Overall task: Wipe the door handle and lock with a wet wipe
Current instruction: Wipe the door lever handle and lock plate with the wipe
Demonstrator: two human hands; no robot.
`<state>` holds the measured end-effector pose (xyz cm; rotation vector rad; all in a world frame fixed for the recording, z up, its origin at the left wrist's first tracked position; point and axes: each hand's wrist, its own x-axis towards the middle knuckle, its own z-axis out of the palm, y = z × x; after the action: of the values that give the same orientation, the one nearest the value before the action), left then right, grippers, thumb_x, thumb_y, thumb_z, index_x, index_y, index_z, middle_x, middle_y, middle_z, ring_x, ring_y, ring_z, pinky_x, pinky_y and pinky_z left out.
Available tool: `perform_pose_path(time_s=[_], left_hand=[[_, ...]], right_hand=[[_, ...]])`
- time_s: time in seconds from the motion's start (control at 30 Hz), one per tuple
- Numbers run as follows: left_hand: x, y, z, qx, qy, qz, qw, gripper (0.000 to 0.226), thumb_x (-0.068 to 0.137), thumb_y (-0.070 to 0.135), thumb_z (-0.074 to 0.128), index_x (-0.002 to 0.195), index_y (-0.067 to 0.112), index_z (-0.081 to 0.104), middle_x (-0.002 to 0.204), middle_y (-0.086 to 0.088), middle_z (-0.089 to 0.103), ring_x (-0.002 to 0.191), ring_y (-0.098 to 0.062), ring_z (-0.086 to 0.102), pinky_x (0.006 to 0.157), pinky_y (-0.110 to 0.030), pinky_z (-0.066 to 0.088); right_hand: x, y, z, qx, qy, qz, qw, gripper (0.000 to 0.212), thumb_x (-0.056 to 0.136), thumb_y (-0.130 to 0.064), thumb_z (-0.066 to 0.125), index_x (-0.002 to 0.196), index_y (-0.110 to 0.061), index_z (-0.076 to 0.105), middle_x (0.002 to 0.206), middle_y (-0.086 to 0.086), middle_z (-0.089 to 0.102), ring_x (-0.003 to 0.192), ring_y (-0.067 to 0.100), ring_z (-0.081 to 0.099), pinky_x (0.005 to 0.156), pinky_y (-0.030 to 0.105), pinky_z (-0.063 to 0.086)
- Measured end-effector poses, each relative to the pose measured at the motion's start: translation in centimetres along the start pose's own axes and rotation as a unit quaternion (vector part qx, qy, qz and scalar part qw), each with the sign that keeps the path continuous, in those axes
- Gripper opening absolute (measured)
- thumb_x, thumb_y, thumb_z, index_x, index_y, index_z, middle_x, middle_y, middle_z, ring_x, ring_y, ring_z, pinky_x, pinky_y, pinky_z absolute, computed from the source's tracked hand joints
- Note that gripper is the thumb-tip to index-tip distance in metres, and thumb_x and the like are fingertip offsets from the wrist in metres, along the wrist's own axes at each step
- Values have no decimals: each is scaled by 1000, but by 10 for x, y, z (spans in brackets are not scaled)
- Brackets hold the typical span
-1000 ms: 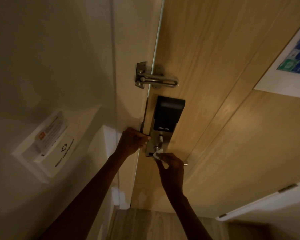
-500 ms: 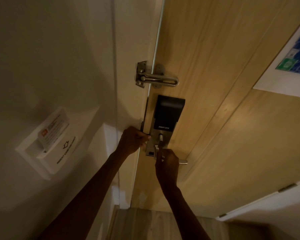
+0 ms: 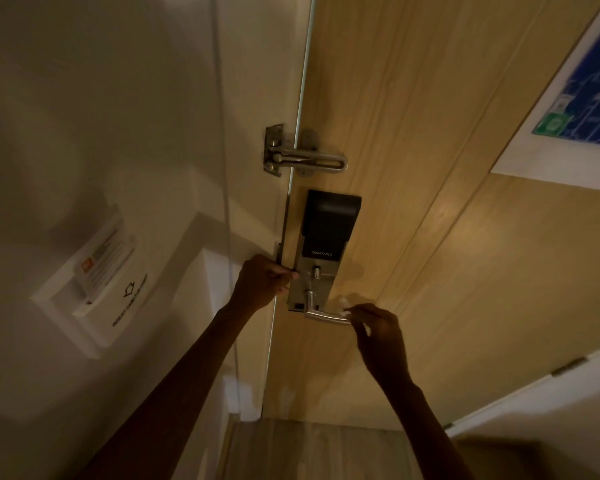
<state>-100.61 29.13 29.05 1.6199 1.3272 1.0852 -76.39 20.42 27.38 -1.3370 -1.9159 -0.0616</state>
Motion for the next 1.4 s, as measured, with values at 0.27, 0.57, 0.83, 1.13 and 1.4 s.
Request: perform_pose_path(time_s=[0.27,0.57,0.83,1.13,1.4], left_hand=[[3,-1,-2,1,-8,4,1000,20,85,19,70,88,-1,75,74,-21,73,67,-30,71,66,-33,59],[6,-6,-2,-18,-11,-15,1000,20,83,18,72,89,-1,75,74,-22,72,70,-34,71,72,-38,59],[5,-3,-2,-48,-30,-27,998,18,84,11,70,94,-3,73,81,-27,72,68,-29,71,67,-36,60],[5,-7,0,-17,-6,-13,1000,21,83,18,72,89,-1,75,72,-19,73,66,-28,71,69,-35,59],[4,-4,-3,-28,-13,-30,999,23,83,20,72,90,-2,75,79,-24,73,76,-37,71,75,-42,59]], right_hand=[[-60,-3,25,492,58,523,694,40,80,-19,73,115,-8,58,116,6,63,79,6,70,80,28,58],[-10,-53,74,773,58,537,332,63,66,6,78,123,1,54,125,26,59,120,38,55,80,43,59],[-12,-68,86,809,74,531,242,45,83,2,61,128,3,53,125,25,60,109,33,64,71,38,60],[2,-66,89,811,119,520,241,92,39,15,87,124,1,54,123,21,57,112,32,59,75,41,59],[-12,-68,48,769,56,575,275,35,90,3,48,125,6,51,122,35,58,99,39,67,64,39,62]])
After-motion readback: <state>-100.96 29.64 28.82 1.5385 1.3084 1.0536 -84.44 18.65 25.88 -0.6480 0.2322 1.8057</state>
